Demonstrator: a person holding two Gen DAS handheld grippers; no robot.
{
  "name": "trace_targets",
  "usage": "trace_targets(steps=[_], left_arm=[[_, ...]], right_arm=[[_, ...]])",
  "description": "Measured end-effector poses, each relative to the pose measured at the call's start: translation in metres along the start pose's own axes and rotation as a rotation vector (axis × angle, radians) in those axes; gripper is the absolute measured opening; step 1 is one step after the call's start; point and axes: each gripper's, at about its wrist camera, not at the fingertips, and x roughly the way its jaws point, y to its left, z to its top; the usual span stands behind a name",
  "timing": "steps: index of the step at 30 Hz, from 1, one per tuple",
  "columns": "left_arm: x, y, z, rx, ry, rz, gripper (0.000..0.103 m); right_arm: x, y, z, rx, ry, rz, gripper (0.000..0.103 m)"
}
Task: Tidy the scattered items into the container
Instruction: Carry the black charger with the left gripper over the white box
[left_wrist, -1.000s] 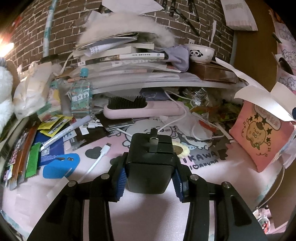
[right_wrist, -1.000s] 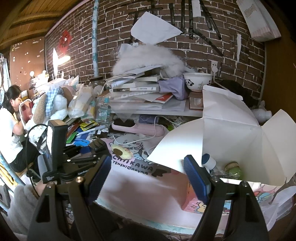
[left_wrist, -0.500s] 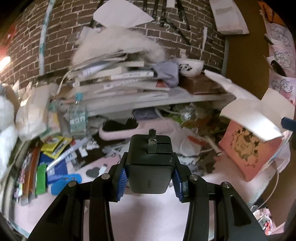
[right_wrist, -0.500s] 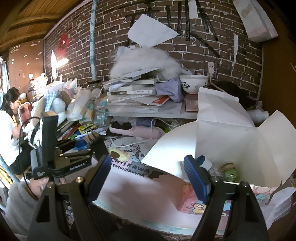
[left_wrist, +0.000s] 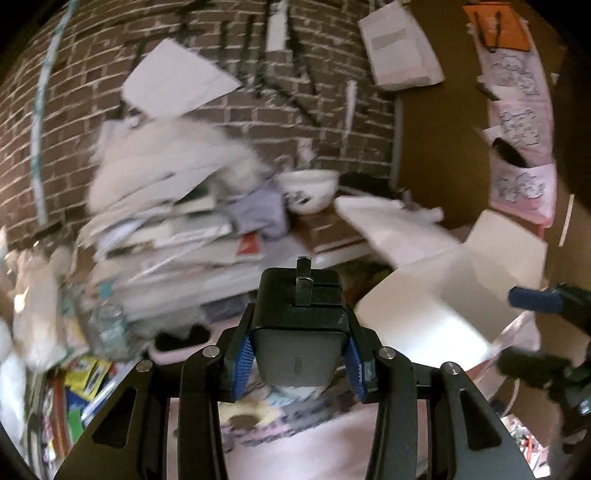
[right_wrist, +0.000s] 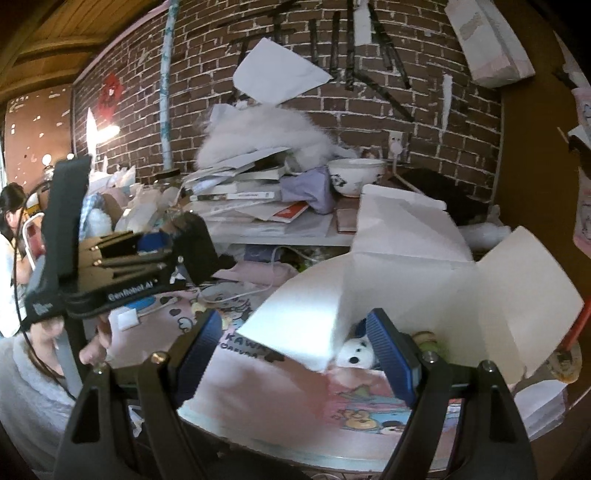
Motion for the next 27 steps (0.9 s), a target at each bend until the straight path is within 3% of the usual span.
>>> trace_targets(steps=[11,18,27], left_arm=[[0.017,-0.084,0.041,0.121,0.001,-0.155,0.037],[0.049,-0.130,0.050,0.162,0.091,-0.261,0.037],[0.084,-0.153,0.049,0.174,0.201,-0.299,0.037]], right_arm=[[-0.026,-0.045,0.005,0.054,-0.033,-0.096,0.078],[-0.040,-0.070,0.002,0.078,-0.036,-0.158,0.078],[-0.043,-0.103,-0.004,0.122,-0.009,-0.229,0.078]])
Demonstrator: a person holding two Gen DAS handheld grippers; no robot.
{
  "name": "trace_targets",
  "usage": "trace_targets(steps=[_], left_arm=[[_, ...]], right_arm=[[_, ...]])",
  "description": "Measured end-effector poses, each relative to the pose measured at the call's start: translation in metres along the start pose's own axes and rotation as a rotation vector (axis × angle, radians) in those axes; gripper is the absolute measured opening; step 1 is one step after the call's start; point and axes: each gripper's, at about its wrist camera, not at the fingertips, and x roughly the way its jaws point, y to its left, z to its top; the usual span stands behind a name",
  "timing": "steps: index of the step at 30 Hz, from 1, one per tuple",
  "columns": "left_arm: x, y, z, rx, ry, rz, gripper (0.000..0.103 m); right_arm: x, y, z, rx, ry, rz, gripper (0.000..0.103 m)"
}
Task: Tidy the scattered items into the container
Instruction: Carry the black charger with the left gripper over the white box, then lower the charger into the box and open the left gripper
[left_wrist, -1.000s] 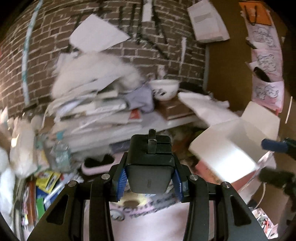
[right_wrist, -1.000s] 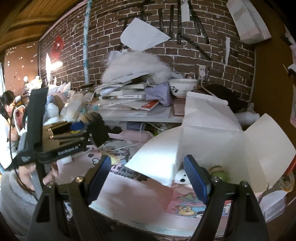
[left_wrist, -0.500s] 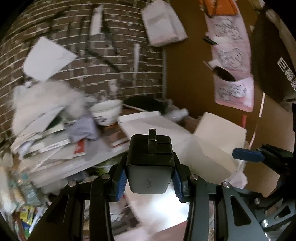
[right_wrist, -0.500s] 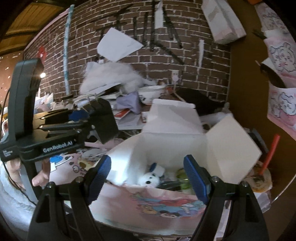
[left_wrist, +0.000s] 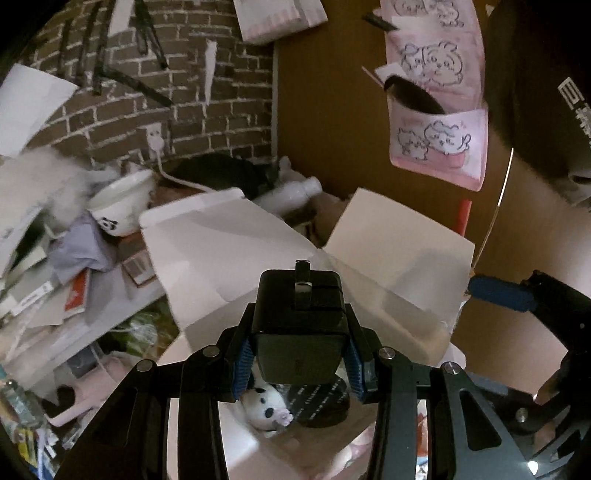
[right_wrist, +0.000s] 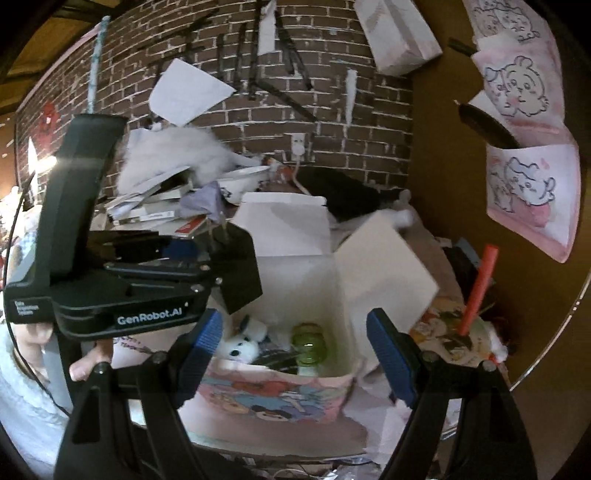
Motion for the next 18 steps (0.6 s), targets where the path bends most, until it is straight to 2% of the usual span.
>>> trace_targets(steps=[13,15,18], left_arm=[[0.048,0.001,-0.011,-0.031,0.191,0.025,0.037],[0.052,0.002,-0.013,-0.031,0.199,0.035,0.036],[0.045,0.003,-0.009,-0.033,0.168,0.042,0.037]], right_arm=[[0.006,-0.007,-0.005,-0.006,0.046,-0.013,0.079],[0.008,-0.005,-0.007,-0.013,0.056,-0.010,0.079],[0.011,-0.003,-0.009,-0.019,0.068,-0.012,0.079]])
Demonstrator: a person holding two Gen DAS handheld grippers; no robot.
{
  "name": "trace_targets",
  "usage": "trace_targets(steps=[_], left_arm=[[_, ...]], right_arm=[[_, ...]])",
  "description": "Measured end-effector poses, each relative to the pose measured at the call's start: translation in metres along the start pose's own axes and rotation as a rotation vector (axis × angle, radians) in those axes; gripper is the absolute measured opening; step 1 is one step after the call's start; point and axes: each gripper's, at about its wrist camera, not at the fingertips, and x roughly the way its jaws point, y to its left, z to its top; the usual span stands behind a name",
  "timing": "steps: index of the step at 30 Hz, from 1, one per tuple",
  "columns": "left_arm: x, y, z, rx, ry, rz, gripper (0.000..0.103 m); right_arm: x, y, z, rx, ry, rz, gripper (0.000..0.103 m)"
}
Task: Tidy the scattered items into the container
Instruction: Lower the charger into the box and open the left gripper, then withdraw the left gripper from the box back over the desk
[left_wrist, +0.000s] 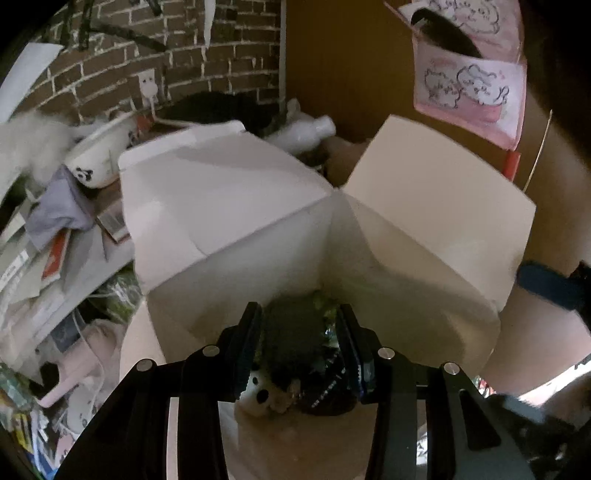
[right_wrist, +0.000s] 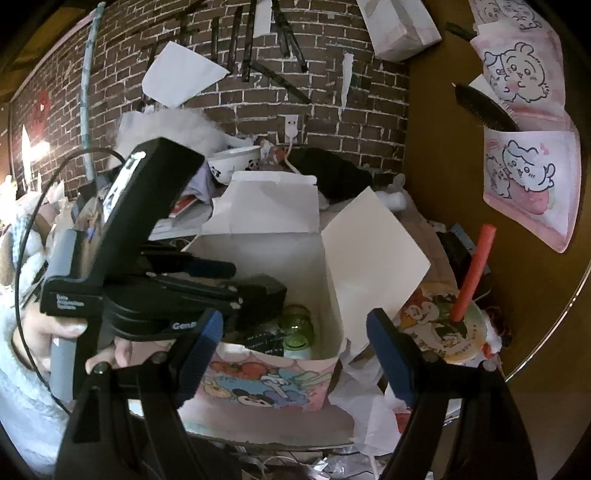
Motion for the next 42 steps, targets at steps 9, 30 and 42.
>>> trace_targets(steps=[9,30,42], left_arm=[[-0.011,0.008,-0.003,-0.014,-0.049,0.078,0.076],[-0.076,0.034,-0.012,-0.070,-0.254,0.065,0.103],[-0.155,0.071,-0.055,-0.119,-0.397,0.233,0.103]], right_arm=[[-0.001,0.000,-0.003,0.000,0.001,-0.001,0.078],[-0.013,0.010,0.001,-0.014,-0.033,0.037,0.078],[-0.014,0.054,0.007,-0.087,-0.075,0.121,0.078]])
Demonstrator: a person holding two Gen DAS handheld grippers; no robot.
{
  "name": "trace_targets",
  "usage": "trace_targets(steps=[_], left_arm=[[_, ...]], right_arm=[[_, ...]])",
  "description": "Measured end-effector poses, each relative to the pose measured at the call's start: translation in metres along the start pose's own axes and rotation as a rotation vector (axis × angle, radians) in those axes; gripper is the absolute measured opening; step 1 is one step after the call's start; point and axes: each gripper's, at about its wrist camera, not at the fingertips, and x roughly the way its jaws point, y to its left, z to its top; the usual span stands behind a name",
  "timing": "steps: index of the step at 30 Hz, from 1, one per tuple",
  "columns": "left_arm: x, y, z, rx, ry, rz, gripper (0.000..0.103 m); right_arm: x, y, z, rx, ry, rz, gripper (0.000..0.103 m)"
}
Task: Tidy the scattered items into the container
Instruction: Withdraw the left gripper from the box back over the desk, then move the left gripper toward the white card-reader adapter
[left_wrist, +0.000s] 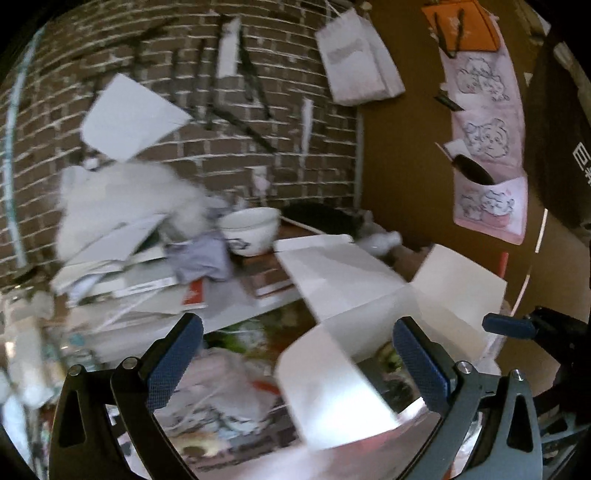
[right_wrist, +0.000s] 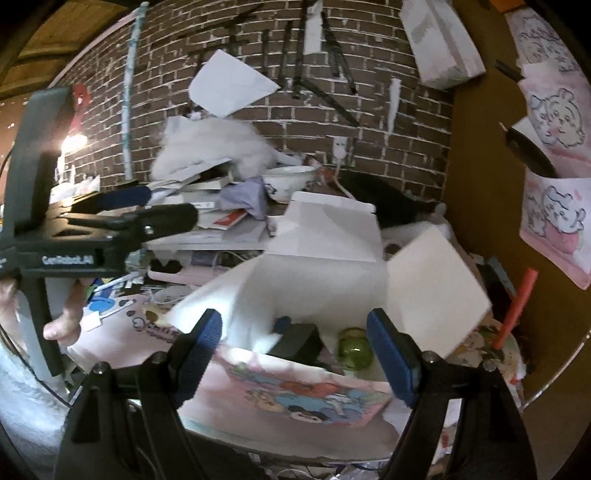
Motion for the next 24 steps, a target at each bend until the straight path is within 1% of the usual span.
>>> trace_targets(steps=[4,8,13,16,18,20,24], left_arm=[[-0.017,0.022,-0.010,-0.025,-0.009,0.060,0.103],[-0.031,0.046,-0.023,-0.044,-0.003,0.128,0.103],[-0.045,0.072,-0.044,-0.078,0.012,0.191,0.103],[-0.051,0.091,-0.060,-0.122,0.023,0.209,0.103],[-0.053,0.101,-0.069,-0.147,0.035,0.221,0.103],[-0.053,0.111,-0.079,-0.168,0.046,0.241,0.103],[-0.053,0.128,-0.099,-0.202,0.070,0.274,0.103]], right_arm=[[0.005,0.017,0.003,-0.026,-0.004,0.033,0.078],[0.007,0.036,0.002,-0.061,-0.007,0.072,0.079],[0.014,0.065,-0.004,-0.100,-0.006,0.164,0.080],[0.019,0.088,-0.008,-0.131,-0.002,0.221,0.080],[0.022,0.105,-0.012,-0.159,-0.002,0.243,0.079],[0.025,0.116,-0.015,-0.171,0.004,0.264,0.070],[0.033,0.138,-0.024,-0.186,0.020,0.325,0.068]])
